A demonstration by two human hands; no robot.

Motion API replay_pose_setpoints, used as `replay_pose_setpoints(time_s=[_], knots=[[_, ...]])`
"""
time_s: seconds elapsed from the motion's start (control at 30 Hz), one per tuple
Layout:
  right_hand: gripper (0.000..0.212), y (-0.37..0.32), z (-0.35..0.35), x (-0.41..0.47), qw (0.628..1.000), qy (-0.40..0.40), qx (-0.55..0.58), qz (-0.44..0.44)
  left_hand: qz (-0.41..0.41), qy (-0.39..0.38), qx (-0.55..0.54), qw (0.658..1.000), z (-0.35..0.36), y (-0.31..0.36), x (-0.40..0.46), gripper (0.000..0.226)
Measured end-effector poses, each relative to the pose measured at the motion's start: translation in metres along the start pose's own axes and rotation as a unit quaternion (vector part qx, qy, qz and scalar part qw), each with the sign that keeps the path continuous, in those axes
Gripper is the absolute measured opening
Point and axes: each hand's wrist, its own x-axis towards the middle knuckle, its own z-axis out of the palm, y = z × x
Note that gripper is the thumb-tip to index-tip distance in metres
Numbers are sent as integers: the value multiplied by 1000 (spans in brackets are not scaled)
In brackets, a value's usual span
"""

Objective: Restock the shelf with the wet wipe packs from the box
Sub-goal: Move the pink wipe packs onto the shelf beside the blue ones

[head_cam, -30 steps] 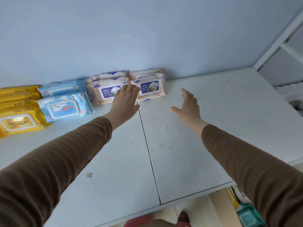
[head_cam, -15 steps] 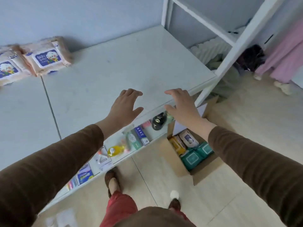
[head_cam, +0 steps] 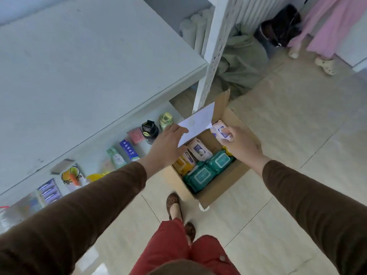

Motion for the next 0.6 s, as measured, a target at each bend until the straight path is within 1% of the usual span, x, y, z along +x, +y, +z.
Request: replay_pose_setpoints(time_s=[0.1, 0.2, 0.27, 0.47, 0.6], knots=[[36, 58, 18, 30, 993, -50, 38, 95, -20, -69, 11, 997, 49, 0, 33, 48], [42, 111, 35, 59, 985, -71, 42, 149, -40, -139, 22, 989, 97, 2, 62, 53], [44, 140, 43, 81, 983, -81, 30, 159, -45, -165, 33, 985, 127, 2, 81, 52], [42, 217, 68, 170, 982, -119, 29, 143, -63, -212, 80, 972, 227, -10, 141, 50], [45, 263, 94, 230, 980, -96, 40, 168, -89, -259, 127, 953, 296, -33, 178, 55]])
